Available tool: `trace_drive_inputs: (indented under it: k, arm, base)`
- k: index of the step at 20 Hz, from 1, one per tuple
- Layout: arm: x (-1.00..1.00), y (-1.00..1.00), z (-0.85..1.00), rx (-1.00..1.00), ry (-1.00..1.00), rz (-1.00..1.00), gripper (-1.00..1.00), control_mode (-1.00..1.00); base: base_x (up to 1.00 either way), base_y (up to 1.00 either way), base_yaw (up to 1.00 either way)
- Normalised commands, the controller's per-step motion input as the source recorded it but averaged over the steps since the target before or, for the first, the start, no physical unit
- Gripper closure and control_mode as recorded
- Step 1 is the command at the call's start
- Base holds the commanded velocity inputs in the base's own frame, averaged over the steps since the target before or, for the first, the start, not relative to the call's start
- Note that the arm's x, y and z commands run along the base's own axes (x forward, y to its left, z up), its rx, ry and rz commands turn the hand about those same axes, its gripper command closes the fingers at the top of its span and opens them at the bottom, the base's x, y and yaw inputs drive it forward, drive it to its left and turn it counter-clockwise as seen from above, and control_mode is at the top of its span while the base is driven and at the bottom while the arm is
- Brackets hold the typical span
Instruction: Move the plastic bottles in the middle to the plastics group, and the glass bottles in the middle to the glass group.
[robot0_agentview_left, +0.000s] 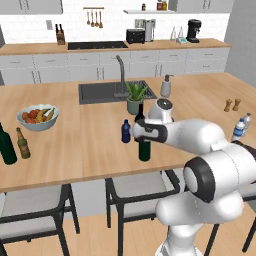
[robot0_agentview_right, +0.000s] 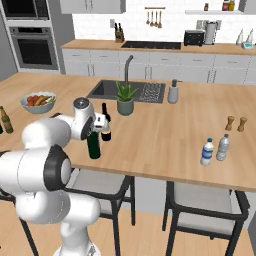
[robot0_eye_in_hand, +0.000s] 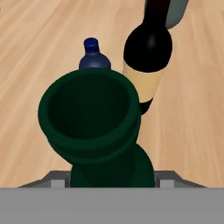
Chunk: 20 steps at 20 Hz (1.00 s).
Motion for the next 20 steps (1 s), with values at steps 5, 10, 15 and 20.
trace_drive_inputs:
  k: [5, 10, 15, 20]
  arm:
    - [-0.88, 0.3, 0.1, 0.0, -0.06, 0.07, 1.0, -1.0]
    - [-0.38, 0.91, 0.37, 0.03, -0.07, 0.12, 1.0, -1.0]
    - [-0.02, 1.0, 0.61, 0.03, -0.04, 0.16, 1.0, -1.0]
    - [0.01, 1.0, 0.39, 0.01, 0.0, 0.15, 1.0, -1.0]
  base:
    - [0.0, 0.0, 0.0]
    - [0.0, 0.0, 0.0]
    - [0.0, 0.0, 0.0]
    - [0.0, 0.0, 0.0]
